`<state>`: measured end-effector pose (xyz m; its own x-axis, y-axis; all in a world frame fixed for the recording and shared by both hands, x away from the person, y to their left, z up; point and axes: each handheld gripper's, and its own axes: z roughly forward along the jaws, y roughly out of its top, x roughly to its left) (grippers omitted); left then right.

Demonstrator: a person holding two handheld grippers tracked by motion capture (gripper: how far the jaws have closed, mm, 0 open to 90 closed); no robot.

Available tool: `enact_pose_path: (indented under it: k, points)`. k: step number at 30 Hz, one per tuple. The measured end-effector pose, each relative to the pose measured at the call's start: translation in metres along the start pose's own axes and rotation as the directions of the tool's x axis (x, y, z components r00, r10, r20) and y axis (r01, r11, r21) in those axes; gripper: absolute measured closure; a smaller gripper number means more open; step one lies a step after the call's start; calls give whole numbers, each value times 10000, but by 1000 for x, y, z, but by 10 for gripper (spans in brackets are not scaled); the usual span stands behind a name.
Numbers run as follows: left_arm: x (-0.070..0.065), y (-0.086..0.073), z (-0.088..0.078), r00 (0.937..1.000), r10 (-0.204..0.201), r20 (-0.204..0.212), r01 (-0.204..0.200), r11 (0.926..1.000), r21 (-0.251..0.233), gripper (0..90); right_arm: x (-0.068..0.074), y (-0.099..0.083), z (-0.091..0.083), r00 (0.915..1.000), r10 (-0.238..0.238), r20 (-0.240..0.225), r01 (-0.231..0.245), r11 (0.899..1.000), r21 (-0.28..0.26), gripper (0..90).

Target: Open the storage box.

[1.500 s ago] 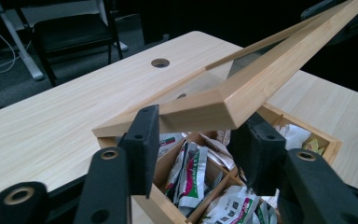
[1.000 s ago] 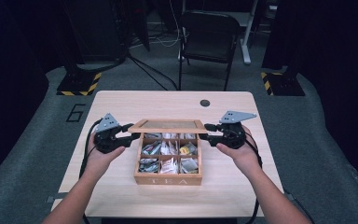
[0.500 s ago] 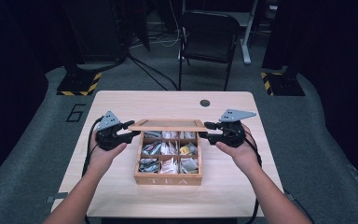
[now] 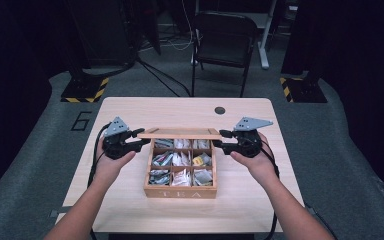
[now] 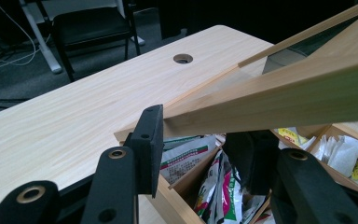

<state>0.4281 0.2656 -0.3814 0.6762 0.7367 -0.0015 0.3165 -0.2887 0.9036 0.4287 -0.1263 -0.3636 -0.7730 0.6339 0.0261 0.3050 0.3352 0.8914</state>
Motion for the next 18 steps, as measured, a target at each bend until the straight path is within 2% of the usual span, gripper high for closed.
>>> enact_pose_path:
  k: [5, 11, 18]
  points:
    - [2, 3, 0, 10000, 59, 45, -59, 9999, 100, 574, -7, 0, 6, 9999, 74, 121, -74, 10000, 11, 513]
    - [5, 6, 2, 10000, -20, 72, 20, 10000, -6, 574, -13, -1, 12, 9998, 106, 175, -108, 9999, 98, 523]
    - [8, 10, 3, 9999, -71, 117, 71, 10000, -18, 575, -18, -2, 21, 9997, -74, 237, 73, 10000, 60, 526]
